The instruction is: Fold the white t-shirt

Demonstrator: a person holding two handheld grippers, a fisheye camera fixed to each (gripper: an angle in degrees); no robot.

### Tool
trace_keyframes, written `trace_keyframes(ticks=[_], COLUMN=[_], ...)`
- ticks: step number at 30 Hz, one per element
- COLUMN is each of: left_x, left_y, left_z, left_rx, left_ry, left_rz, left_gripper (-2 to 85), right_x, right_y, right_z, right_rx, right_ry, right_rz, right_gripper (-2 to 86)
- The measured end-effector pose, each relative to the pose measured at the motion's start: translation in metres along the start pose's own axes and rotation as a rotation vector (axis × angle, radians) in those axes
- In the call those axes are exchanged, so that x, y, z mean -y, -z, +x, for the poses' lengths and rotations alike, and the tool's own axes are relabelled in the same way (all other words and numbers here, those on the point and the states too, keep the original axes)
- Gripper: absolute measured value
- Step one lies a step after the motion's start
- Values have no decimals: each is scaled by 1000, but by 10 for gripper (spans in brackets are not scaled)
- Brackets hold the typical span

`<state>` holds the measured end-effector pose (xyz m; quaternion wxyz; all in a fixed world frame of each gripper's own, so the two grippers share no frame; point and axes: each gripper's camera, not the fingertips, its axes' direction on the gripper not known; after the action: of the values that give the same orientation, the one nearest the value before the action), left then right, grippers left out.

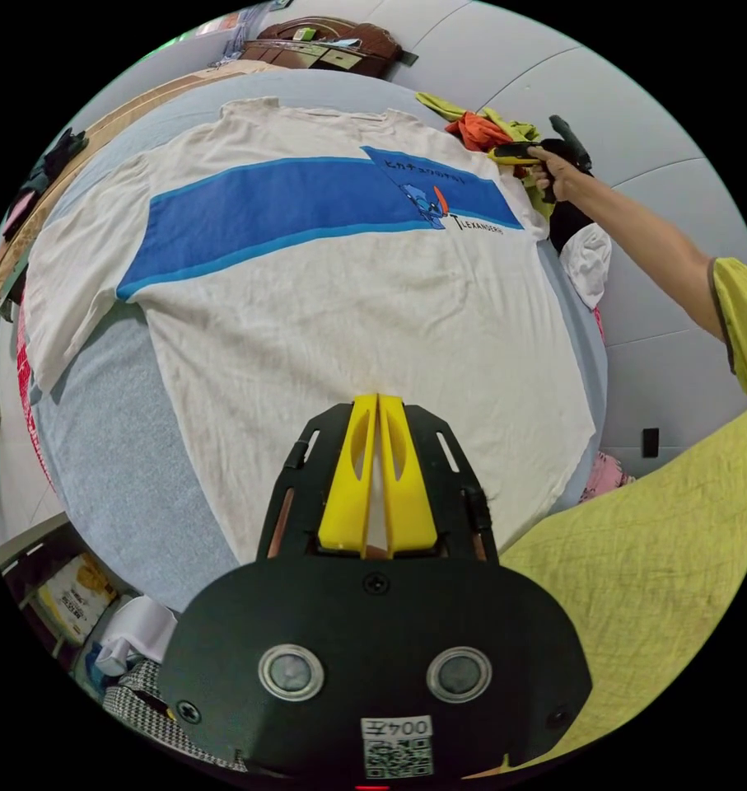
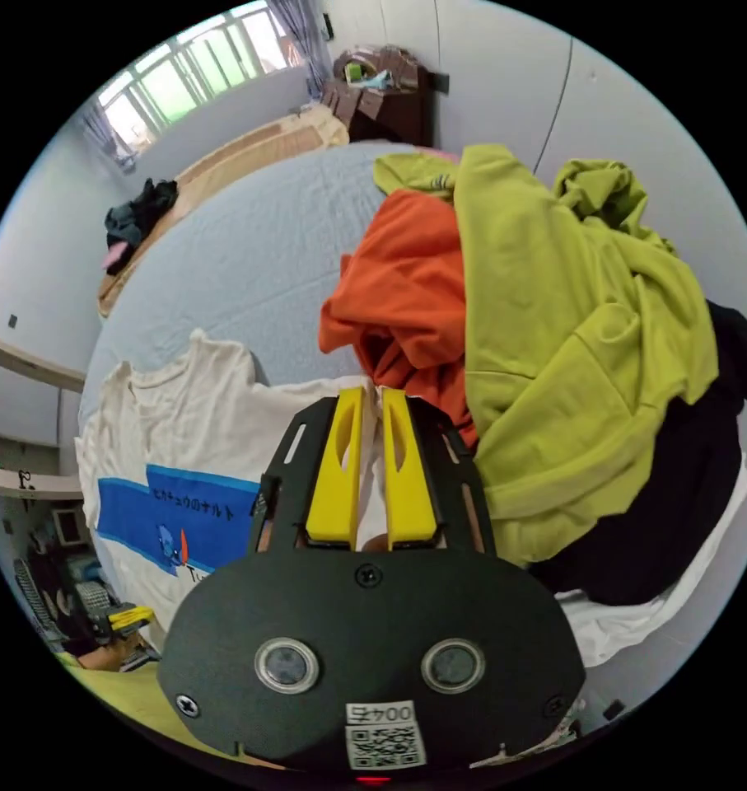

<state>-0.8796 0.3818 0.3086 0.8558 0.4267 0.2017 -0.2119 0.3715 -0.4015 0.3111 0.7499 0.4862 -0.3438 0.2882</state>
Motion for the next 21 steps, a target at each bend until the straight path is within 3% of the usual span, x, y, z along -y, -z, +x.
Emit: trace_keyframes(ticks=[3,8,10,14,21], left_x=[3,11,14,21,33], left_y=[2,5,7,10,16], left_z=[-4,-9,-11,-15,-22], left_rx=[-4,-5,-9,-17,-33], left_ry=[9,-1,0,4,12], left_rz=[7,0,-2,-2,-1], left_gripper=[3,3,3,3,3], right_x=[-14,-2,8,27,36], right_y=[2,-48,-68,-90,-111], right_z=[-30,-97,-104,-95,-76], right_rx=[-78,-255,-319,-231,-199], right_ry=[165,586,644,653,628], right_rz=[70,-51,-119,-239,-285], right_gripper=[58,54,56,86,109])
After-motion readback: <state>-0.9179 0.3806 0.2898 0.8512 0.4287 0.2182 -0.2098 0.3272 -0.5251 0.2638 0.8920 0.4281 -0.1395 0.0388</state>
